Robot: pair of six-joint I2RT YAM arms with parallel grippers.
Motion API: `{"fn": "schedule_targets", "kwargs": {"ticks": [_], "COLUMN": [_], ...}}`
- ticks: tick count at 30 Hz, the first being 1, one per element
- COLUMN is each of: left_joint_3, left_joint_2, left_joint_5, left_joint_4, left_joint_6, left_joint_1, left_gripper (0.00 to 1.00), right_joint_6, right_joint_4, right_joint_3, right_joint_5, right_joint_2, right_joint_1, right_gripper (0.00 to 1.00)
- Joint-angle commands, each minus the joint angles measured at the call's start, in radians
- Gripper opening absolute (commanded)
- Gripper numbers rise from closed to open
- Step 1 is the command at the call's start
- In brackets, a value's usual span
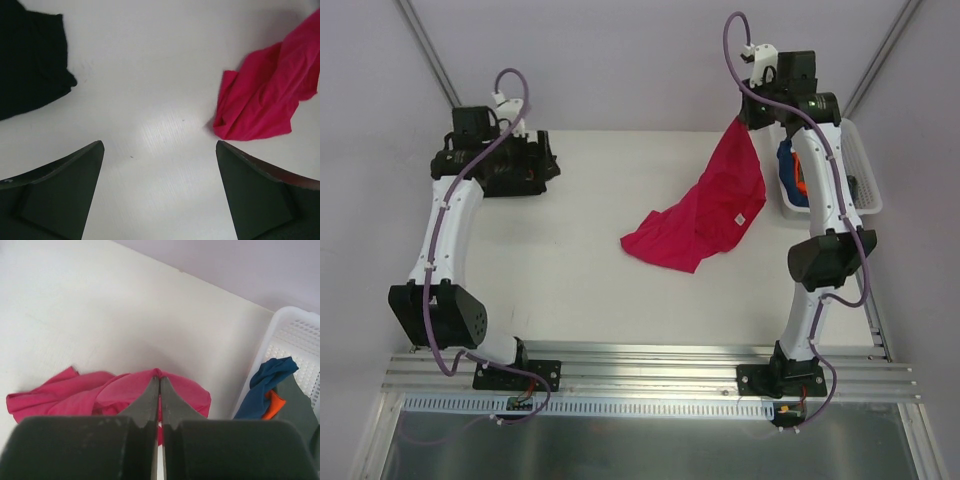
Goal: Fold and stack the t-shirts
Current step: Flatten the tshirt out
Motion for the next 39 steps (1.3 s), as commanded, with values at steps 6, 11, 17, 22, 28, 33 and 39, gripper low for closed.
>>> {"fn": "schedule_targets", "kwargs": {"ticks": [6, 11, 17, 22, 28, 33, 39], "left_joint_3": [0.036, 0.079, 0.041, -0.04, 0.004, 0.079, 0.141], "left_joint_2": [-0.054, -0.041, -0.087, -0.103, -0.06, -0.014, 0.015], "left_joint_5": [0.02, -0.022, -0.217, -0.423, -0.487, -0.415, -0.404], "left_joint_4": [-0.087, -0.084, -0.049, 0.003, 0.02, 0.022, 0.023], "left_joint_6": [0.308, 0.294, 0.297, 0.213, 0.182, 0.179, 0.184], "left_joint_1": [-0.309, -0.312, -0.3, -0.3, -0.3, -0.3, -0.302], "left_gripper": [0.99, 0.99, 0.99, 0.99, 0.99, 0.99, 0.99], "right_joint_6": [0.077, 0.037, 0.225, 0.492, 0.519, 0.169, -0.13], "right_joint_4": [0.143, 0.046, 0.145, 0.461, 0.659, 0.545, 0.29], "right_joint_3": [0.059, 0.007, 0.057, 0.137, 0.165, 0.061, -0.039], "right_joint_5": [0.011, 0.005, -0.279, -0.297, -0.227, -0.115, -0.004], "right_joint_2": [-0.013, 0.004, -0.111, -0.156, -0.195, -0.197, -0.174], "right_joint_1": [-0.027, -0.018, 0.065, 0.12, 0.089, -0.03, -0.102], "right_gripper": [0.01, 0.0, 0.01, 0.01, 0.01, 0.0, 0.01]}}
